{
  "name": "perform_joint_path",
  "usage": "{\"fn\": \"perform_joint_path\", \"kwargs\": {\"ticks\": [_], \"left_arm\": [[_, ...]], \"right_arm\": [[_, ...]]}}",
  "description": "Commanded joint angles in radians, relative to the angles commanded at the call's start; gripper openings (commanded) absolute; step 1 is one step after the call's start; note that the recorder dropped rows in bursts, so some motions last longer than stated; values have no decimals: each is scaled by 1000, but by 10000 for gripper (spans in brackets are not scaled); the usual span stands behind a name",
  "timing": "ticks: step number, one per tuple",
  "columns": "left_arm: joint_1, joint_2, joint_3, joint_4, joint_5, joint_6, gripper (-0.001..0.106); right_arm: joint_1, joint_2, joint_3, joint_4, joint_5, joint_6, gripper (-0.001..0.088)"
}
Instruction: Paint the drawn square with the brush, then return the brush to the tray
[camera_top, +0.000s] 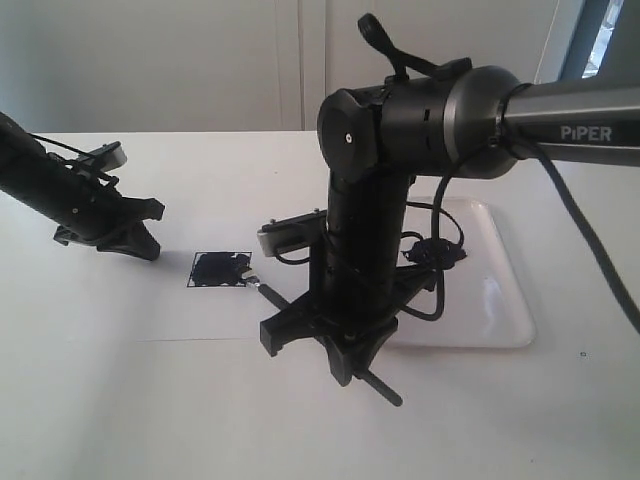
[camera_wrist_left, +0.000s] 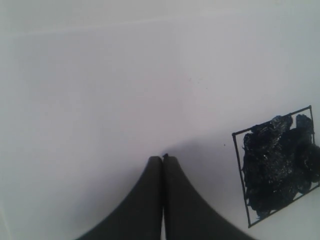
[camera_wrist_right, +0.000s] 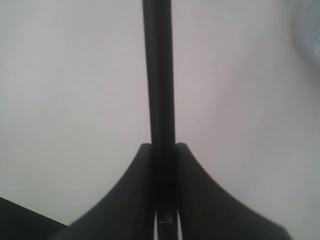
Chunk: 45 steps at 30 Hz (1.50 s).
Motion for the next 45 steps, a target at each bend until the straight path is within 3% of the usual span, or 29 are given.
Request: {"fn": "perform_joint_path", "kwargs": {"ticks": [26,45], "left_arm": [[0,-18,0,-2,-2,4,0],[0,-124,0,-12,-11,4,0]], "right_arm": [[46,-52,3,-2,0,17,0],[46,-114,3,17,-206,15,0]]}}
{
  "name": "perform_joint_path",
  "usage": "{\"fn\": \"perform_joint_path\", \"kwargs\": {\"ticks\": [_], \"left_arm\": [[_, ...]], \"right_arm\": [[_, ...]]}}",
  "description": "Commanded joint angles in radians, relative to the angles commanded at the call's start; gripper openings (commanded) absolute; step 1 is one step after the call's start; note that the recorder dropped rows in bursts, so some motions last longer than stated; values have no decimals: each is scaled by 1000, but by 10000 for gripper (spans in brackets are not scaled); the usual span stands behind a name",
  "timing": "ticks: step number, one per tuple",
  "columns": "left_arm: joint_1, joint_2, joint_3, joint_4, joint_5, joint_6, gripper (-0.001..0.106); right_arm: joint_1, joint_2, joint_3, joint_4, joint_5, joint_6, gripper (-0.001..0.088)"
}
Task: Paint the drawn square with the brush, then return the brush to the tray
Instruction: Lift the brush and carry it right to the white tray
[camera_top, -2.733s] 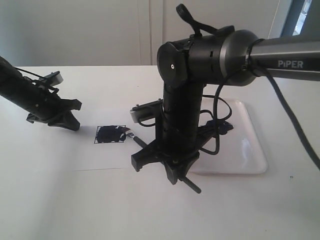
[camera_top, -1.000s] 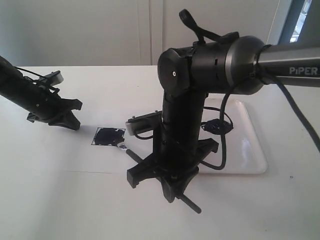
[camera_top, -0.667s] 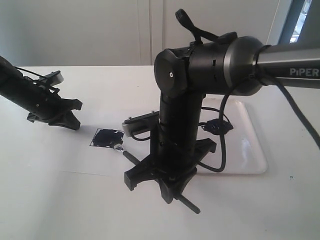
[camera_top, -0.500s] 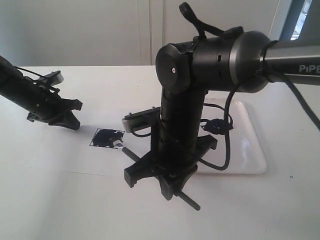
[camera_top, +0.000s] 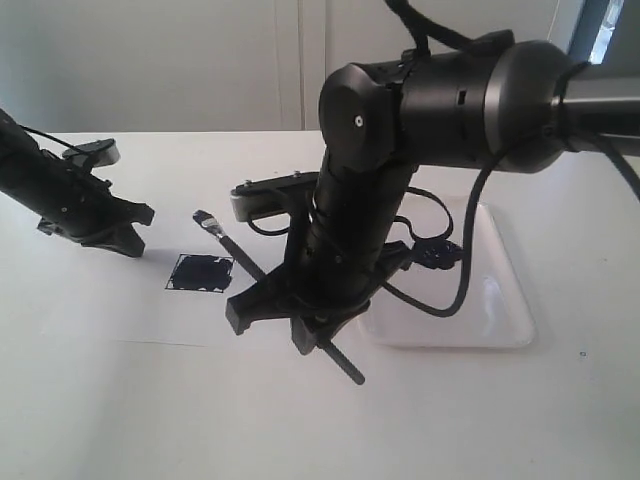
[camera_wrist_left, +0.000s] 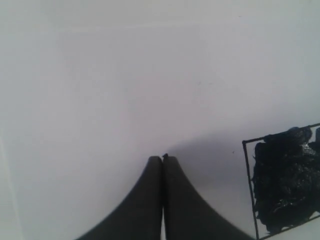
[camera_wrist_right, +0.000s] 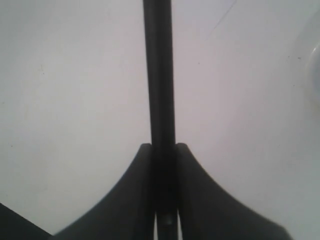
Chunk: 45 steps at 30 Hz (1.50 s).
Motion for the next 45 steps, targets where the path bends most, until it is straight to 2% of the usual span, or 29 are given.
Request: {"fn": "perform_joint_path", "kwargs": {"ticks": [7,11,12,15,24,29,34,36,40,45], "left_arm": [[0,-86,-1,-4,0,0,0],[0,-191,-1,35,13,1,0],[0,-226,-1,84,29,-11,0],[0,-308,-1,178,90,-71,0],[0,-494,2,182,276,-69,0],[0,-629,35,180,283,-69,0],[0,-786,130,178,261,-86,0],[0,-842,182,178,258,-96,0],[0,-959,317,145,209,-98,0],[0,-1070,526,111,192,-95,0]], "right_arm": [[0,-5,0,-9,-47,4,0],[0,-13,2,-91,-35,84,0],[0,-25,4,-150,-33,132,0],[0,-76,4,-257,-13,190,0],[0,-258,27,-395,8,290,0],[0,-370,92,-401,34,290,0],[0,-471,184,-399,51,290,0],[0,-498,221,-424,106,273,0],[0,-534,299,-494,157,268,0],[0,-555,396,-503,155,268,0]]}}
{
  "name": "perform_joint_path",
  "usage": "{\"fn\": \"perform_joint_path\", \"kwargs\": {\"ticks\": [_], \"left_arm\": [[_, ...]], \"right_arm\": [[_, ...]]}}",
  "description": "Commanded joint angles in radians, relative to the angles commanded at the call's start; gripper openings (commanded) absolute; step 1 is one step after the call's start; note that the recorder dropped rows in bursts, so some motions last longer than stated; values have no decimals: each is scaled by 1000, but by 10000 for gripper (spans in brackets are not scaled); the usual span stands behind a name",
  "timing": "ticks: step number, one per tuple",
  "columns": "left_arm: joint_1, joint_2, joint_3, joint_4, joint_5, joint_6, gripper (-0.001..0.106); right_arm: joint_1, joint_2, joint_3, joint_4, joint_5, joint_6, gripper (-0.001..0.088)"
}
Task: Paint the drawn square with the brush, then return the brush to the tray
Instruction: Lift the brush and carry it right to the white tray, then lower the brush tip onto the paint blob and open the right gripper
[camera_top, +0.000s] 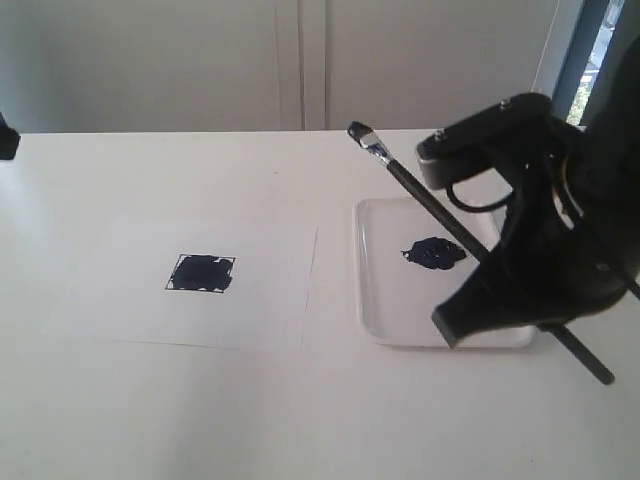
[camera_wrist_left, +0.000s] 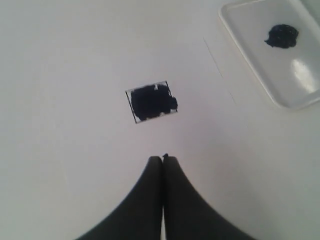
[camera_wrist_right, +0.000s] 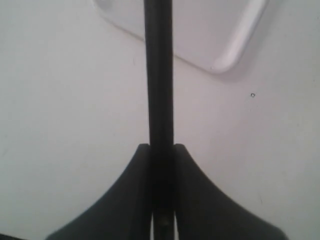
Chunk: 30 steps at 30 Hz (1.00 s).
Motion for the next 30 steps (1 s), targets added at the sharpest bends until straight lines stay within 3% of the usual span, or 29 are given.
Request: {"fn": "perform_joint_path", "kwargs": {"ticks": [5,11,22,30], "left_arm": [[0,-113,196,0,-49,2,0],[0,-268,336,-37,-68,2,0],[0,-478,509,-81,-56,5,0],[0,-546,511,-97,-58,10,0]], "right_arm": [[0,0,102,-64,-44,70,0],[0,0,188,-70,-121,157,0],[0,0,342,-137,-305,336,0],[0,25,387,-160,-338,372,0]]}}
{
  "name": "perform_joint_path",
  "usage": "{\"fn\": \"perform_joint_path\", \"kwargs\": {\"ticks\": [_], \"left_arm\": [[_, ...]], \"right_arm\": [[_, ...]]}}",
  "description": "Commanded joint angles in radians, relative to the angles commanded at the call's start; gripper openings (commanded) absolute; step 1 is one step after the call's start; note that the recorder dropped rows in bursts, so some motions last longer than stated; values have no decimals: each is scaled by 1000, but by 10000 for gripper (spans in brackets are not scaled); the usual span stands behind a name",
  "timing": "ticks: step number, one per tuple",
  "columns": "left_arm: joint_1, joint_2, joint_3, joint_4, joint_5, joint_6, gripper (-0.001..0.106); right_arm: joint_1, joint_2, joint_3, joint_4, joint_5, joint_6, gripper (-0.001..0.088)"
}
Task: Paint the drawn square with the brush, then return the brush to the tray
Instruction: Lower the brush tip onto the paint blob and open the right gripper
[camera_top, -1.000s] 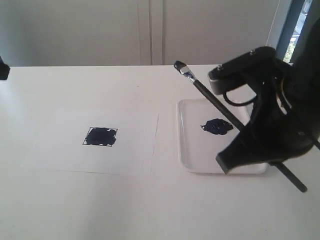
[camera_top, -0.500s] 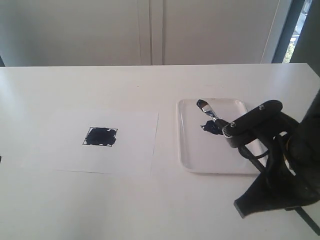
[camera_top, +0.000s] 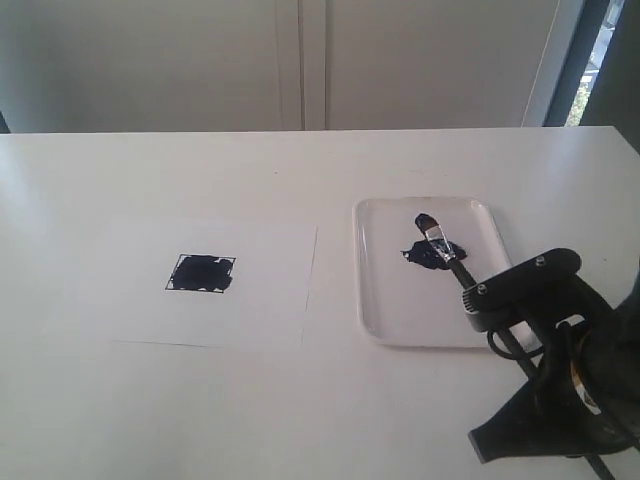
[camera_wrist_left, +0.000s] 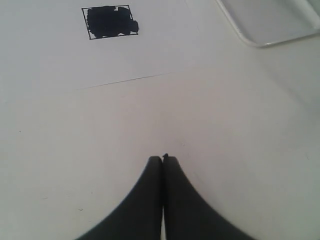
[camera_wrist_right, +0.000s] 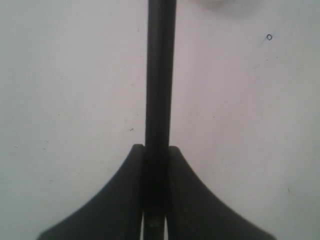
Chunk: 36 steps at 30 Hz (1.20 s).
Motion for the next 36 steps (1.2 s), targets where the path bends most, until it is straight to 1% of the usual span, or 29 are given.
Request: {"fn": "perform_joint_path", "kwargs": {"ticks": [1,4,5,7,10,11,12,14,17,23,25,27,32,34,35,36], "left_arm": [[0,0,0,-9,-2,0,0],[0,0,0,-44,-4,24,0],[0,0,0,-81,-6,42,0],[0,0,0,-109,-19,48,0],[0,0,0,-112,-22,48,0],[0,0,0,-112,-22,48,0],[0,0,0,-112,-22,48,0],[0,0,0,-112,-22,52,0],[0,0,0,-112,-22,58,0],[0,0,0,-112,-21,70,0],[0,0,0,-112,-18,71,0],[0,0,0,-112,-18,75,0],[0,0,0,-112,-16,78,0],[0,0,0,-112,-16,83,0],[0,0,0,-112,-16,83,0],[0,0,0,-112,-16,83,0]], "right_arm": [[0,18,0,-20,-7,28,0],[-7,54,0,-54,-27,52,0],[-31,83,0,-48,-46,52,0],[-61,120,0,-53,-53,52,0],[-100,130,0,-44,-69,49,0],[-110,130,0,-26,-91,20,0],[-115,130,0,-26,-107,14,0],[-143,152,0,-21,-172,14,0],[-159,188,0,-8,-182,14,0],[-161,266,-4,51,-253,-6,5],[-161,272,-4,60,-264,-8,51],[-161,274,-4,60,-267,-8,126],[-161,274,-4,61,-267,-8,419],[-161,274,-8,61,-262,-8,509],[-161,272,-10,62,-259,-8,544],[-161,270,-11,71,-256,-8,561]]}}
